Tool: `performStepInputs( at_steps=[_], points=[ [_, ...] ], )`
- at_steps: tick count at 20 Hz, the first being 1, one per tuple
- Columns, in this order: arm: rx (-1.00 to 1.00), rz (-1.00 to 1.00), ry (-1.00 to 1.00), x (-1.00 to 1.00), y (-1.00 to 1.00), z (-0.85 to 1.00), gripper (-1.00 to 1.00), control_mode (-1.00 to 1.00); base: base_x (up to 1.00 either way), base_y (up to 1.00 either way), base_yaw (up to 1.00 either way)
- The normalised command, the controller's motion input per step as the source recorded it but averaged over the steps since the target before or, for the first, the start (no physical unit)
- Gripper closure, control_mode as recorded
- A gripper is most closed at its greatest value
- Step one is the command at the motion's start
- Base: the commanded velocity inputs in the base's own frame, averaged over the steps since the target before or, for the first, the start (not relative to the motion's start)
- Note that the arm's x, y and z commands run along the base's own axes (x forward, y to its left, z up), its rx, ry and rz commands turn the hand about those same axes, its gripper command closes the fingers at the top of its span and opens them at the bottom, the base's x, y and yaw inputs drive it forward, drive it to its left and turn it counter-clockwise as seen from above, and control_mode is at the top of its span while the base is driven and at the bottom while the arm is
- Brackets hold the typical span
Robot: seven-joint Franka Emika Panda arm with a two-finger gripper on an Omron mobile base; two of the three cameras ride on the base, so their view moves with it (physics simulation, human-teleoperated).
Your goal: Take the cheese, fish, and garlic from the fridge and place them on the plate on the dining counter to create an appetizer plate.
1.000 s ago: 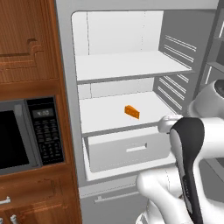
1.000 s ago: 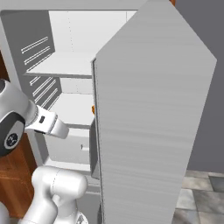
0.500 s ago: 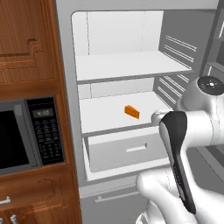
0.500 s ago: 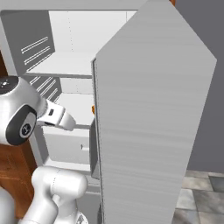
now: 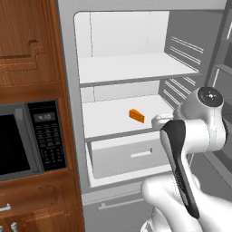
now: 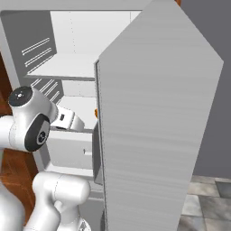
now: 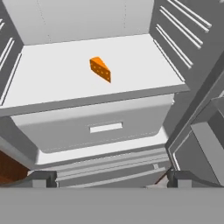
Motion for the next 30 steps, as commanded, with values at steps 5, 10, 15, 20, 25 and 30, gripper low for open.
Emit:
performStepInputs(
  at_steps=[5,10,15,20,25,30],
  points=[
    [0.0,0.07,0.06,0.31,-0.07,0.0,-1.0,-1.0,0.0,0.0,0.0],
    [0.0,0.02,0.05,0.27,-0.06,-0.02,-1.0,-1.0,0.0,0.0,0.0],
    [0.0,0.0,0.0,0.34,0.0,-0.2,-1.0,-1.0,0.0,0.0,0.0],
    [0.0,0.03,-0.01,0.42,-0.02,-0.32,-1.0,-1.0,0.0,0.0,0.0],
    [0.0,0.06,0.0,0.47,-0.12,-0.25,-1.0,-1.0,0.0,0.0,0.0],
    [0.0,0.05,0.0,0.4,-0.08,-0.13,-1.0,-1.0,0.0,0.0,0.0]
  ],
)
